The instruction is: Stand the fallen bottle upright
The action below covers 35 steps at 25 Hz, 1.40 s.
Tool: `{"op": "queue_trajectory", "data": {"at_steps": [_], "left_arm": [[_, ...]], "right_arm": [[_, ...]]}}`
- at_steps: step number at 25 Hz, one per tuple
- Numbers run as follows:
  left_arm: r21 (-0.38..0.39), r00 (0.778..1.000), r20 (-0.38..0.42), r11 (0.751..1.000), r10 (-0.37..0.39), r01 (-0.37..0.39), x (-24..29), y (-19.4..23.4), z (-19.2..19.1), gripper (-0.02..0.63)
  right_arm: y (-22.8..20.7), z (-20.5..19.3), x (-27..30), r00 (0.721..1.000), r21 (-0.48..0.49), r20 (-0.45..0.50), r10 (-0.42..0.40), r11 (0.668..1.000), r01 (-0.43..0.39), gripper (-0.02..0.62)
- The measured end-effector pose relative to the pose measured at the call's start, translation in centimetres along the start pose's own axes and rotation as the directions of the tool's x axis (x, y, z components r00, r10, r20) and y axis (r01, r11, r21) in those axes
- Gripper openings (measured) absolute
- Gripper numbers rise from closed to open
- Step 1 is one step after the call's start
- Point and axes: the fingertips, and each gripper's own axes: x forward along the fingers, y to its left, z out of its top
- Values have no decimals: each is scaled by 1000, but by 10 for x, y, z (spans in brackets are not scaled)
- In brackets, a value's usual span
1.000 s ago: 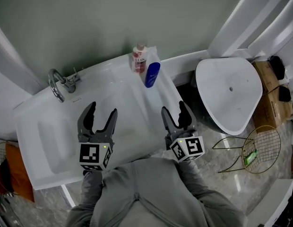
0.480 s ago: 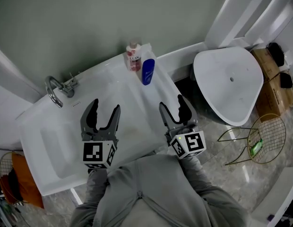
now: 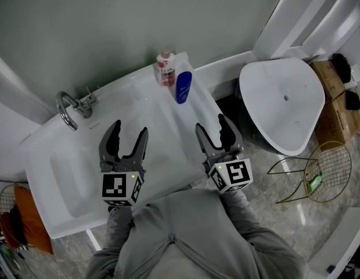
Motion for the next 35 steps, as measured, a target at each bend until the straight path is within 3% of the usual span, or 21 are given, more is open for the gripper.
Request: {"op": "queue_trajectory", "data": {"at_steps": [35], "left_arm": [[-3, 1000, -4, 1000, 2, -2, 1, 6, -3, 341]], "right_arm": [[-2, -9, 6, 999, -38, -48, -23, 999, 21, 279]]}}
